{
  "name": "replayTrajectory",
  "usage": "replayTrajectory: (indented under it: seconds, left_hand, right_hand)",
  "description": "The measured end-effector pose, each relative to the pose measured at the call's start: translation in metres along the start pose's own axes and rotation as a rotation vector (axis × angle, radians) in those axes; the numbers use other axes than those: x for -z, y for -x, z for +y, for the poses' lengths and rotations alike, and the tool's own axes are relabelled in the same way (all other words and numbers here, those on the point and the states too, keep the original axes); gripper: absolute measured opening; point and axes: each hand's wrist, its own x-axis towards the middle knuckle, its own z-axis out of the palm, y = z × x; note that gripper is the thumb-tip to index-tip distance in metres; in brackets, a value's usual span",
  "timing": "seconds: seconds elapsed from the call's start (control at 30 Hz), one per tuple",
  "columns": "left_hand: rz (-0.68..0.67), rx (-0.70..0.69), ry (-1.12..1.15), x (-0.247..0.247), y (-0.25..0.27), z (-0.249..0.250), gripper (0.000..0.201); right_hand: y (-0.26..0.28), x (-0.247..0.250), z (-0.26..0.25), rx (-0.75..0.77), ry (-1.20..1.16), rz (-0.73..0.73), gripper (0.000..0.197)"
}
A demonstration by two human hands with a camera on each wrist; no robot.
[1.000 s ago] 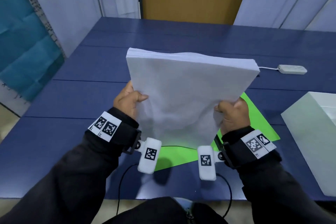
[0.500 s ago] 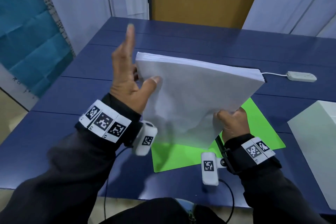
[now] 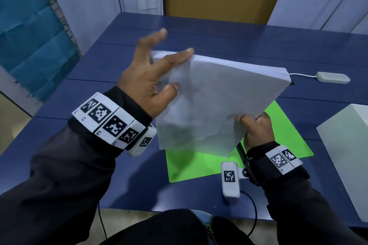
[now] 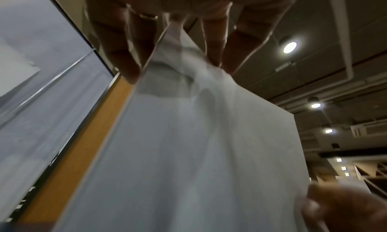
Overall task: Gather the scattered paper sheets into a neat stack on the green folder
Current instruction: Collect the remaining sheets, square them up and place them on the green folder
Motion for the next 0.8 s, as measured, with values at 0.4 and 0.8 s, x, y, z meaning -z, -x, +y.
replayTrajectory:
  seconds: [0.4,0.8]
  left_hand:
    - [-0.013,0.577,0.868,-0.036,0.021,-0.015,0.085]
    - [0.112,1.072,0.992,-0.081,0.038,-0.028,0.02]
  right_hand:
    - [0.002,0.004,0.013,-0.064,0.099,0.039,0.034]
    - [0.001,0.001,0.022,-0.158,0.201,0.078,0.046]
